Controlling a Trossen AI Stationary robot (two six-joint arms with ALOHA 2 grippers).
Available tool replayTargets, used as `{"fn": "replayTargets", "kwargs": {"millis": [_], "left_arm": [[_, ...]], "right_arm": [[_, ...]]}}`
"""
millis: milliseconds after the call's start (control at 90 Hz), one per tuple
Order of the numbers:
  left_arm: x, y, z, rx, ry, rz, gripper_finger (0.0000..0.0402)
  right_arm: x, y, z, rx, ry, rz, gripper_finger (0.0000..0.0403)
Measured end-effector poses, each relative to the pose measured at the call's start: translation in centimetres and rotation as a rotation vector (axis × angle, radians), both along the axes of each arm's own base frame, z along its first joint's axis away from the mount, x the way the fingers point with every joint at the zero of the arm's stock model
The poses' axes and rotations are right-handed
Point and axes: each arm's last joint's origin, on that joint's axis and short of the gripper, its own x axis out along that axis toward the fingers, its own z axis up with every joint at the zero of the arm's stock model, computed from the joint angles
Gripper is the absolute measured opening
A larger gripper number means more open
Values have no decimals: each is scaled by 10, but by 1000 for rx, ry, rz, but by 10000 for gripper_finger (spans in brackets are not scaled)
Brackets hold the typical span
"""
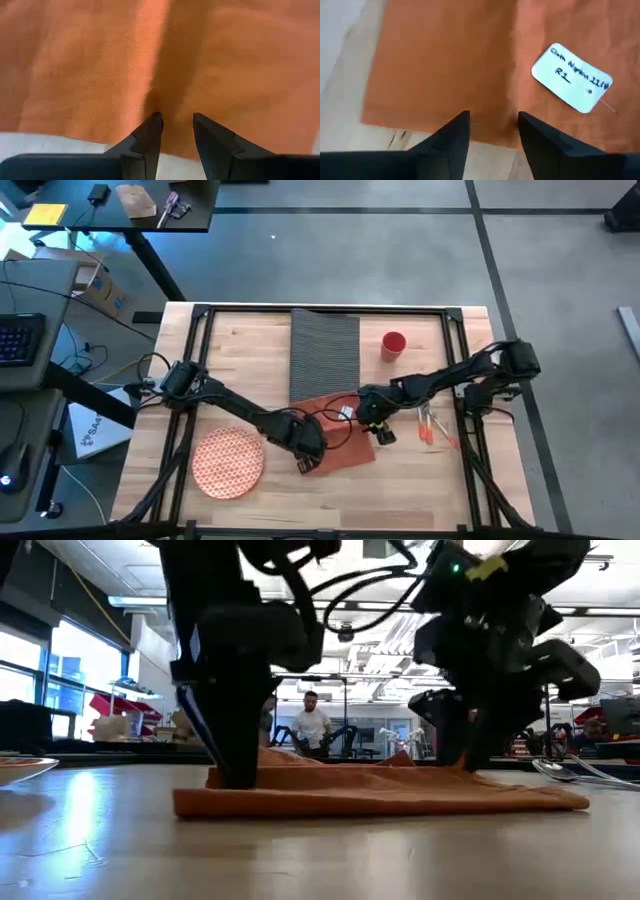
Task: Set table place
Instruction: Fold the orange table napkin
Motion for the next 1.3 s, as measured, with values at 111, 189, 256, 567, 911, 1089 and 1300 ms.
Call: {"fn": "replayTargets", "kwargs": {"millis": [111, 189, 256, 567, 911, 1089, 1300], "left_arm": [[0, 1, 0, 0, 3, -23, 96], [1, 1, 0, -16, 12, -45, 81], [1, 2, 0, -36, 19, -70, 54], [10, 14, 40, -28, 19, -156, 0], [-6, 58, 101, 150, -54, -20, 0], [7, 51, 77, 50, -238, 20, 23], [6, 41, 31, -103, -387, 134, 95]], "right_arm": [[2, 1, -7, 22, 30, -26, 101], [2, 0, -8, 38, 45, -54, 70], [1, 1, -7, 49, 51, -72, 35], [11, -4, 51, -18, 78, -28, 1], [32, -32, 120, -250, -10, -108, 0], [31, -33, 120, -247, 6, -111, 0], [28, -33, 119, -240, 43, -108, 0]]}}
